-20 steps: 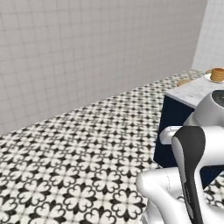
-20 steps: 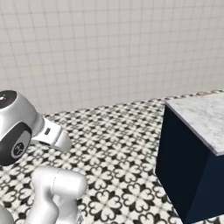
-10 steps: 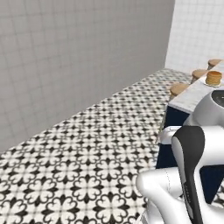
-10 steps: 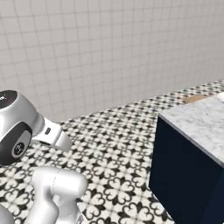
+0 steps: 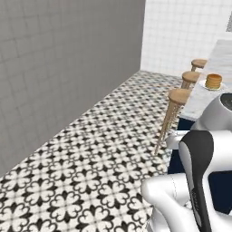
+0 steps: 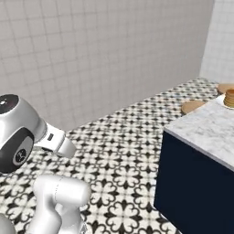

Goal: Take the strawberry from the fridge and place it on top of the pancake, located on the dining counter.

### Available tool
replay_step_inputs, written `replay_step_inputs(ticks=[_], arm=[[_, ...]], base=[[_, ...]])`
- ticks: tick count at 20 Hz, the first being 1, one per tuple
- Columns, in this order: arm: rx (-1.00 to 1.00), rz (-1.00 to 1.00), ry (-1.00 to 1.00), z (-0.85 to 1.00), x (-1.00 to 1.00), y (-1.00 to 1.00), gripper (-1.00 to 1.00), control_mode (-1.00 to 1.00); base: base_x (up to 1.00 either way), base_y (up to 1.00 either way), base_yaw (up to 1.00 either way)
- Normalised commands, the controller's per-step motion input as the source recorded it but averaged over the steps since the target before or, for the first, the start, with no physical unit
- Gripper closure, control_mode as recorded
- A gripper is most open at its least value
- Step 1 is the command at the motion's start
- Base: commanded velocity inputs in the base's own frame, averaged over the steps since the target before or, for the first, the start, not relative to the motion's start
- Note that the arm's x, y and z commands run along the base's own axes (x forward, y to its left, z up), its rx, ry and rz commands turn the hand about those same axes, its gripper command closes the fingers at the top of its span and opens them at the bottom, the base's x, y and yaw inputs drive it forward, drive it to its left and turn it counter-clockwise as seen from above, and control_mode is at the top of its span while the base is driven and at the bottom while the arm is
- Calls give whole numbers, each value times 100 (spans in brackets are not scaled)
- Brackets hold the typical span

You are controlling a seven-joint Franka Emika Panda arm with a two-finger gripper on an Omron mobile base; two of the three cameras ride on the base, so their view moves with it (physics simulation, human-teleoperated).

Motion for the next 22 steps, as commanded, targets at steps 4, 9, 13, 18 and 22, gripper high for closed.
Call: replay_step_inputs(ticks=[4, 9, 13, 18, 22], arm=[[0, 0, 0, 0, 0, 0, 100, 100], [0, 0, 0, 0, 0, 0, 100, 100], [0, 0, 0, 0, 0, 0, 100, 100], [0, 0, 0, 0, 0, 0, 100, 100], [0, 0, 0, 0, 0, 0, 100, 100]], base=[[100, 38, -52], [100, 59, -60], [94, 66, -65], [86, 69, -66], [47, 94, -58]])
